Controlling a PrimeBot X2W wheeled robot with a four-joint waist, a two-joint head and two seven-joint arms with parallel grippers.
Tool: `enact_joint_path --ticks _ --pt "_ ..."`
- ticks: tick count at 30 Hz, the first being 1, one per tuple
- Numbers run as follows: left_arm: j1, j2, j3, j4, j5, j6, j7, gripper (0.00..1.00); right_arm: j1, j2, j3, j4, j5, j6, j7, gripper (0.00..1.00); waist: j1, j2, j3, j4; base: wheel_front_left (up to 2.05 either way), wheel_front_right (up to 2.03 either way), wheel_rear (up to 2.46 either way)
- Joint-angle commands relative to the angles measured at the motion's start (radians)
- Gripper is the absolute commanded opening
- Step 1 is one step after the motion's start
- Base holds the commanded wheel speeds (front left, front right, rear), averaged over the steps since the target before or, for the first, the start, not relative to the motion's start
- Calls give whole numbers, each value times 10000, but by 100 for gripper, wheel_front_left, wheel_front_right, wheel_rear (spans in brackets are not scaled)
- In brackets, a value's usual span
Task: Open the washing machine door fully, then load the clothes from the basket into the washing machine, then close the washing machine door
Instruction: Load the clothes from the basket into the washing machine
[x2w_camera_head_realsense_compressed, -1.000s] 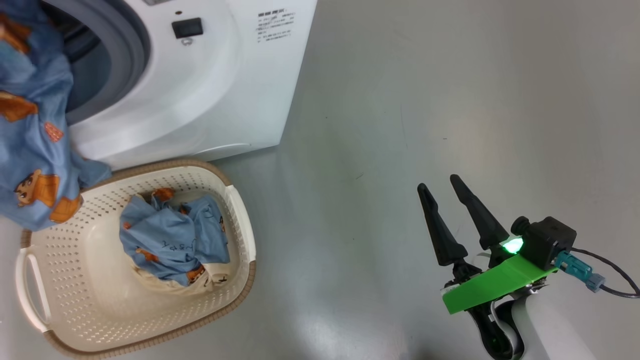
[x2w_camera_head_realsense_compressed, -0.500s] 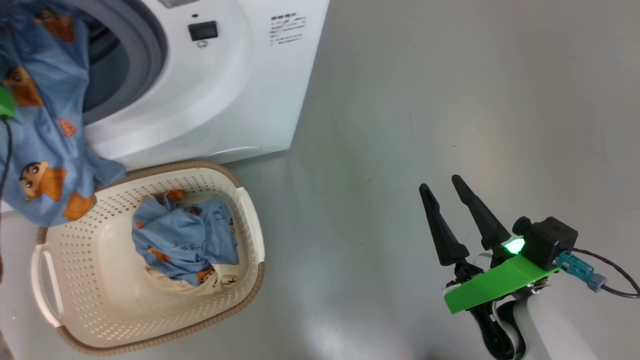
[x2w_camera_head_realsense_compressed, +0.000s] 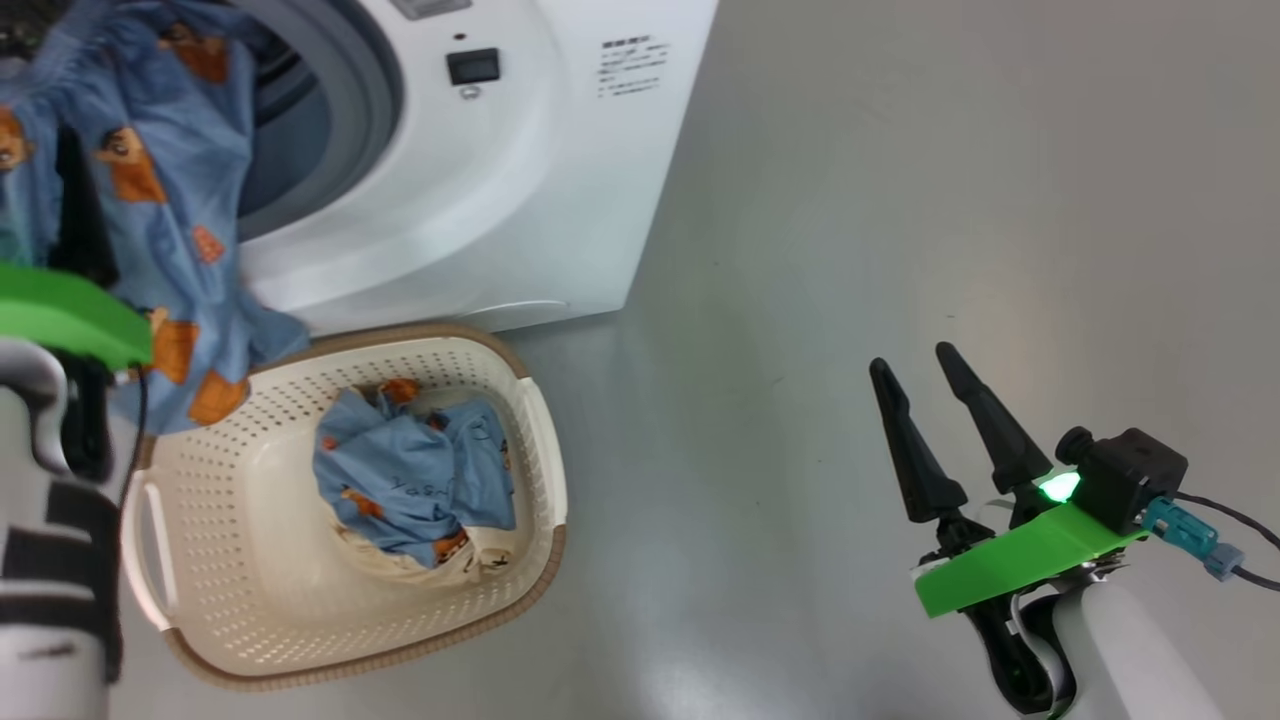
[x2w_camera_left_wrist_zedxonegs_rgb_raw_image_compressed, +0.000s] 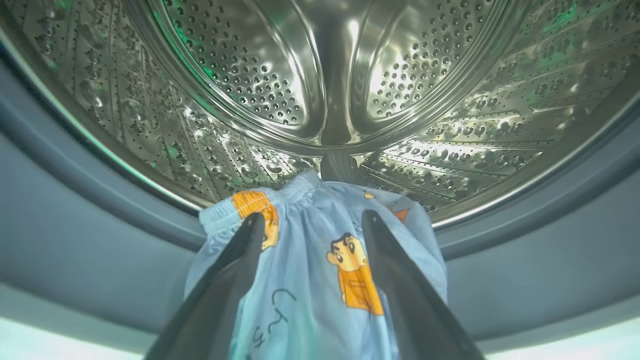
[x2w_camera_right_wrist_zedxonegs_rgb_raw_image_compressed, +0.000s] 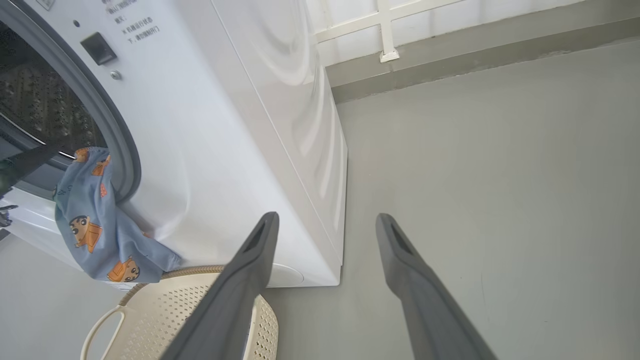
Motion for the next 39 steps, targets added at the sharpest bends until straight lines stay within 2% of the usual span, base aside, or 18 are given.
enact_joint_path --ticks 1,15,24,31,39 --pt "355 357 371 -442 58 -22 -63 100 43 -98 134 -221 -103 17 -76 100 -1 0 -57 97 0 0 0" --pt "3891 -536 1037 -3381 54 -24 -63 100 235 -383 -152 -277 -112 17 -76 100 -1 0 -362 461 0 0 0" --pt "5939 -1024 1270 -5135 -117 -24 -63 100 189 -412 3 -237 -59 17 -76 100 -1 0 -417 381 0 0 0" --pt "6518 -1278 1368 -5710 -54 -24 -63 100 239 -370 50 -214 -48 17 -76 100 -1 0 -461 340 0 0 0" --pt "6242 -1180 1206 -5018 -221 -24 -63 100 232 -357 72 -230 -28 17 -76 100 -1 0 -394 278 0 0 0"
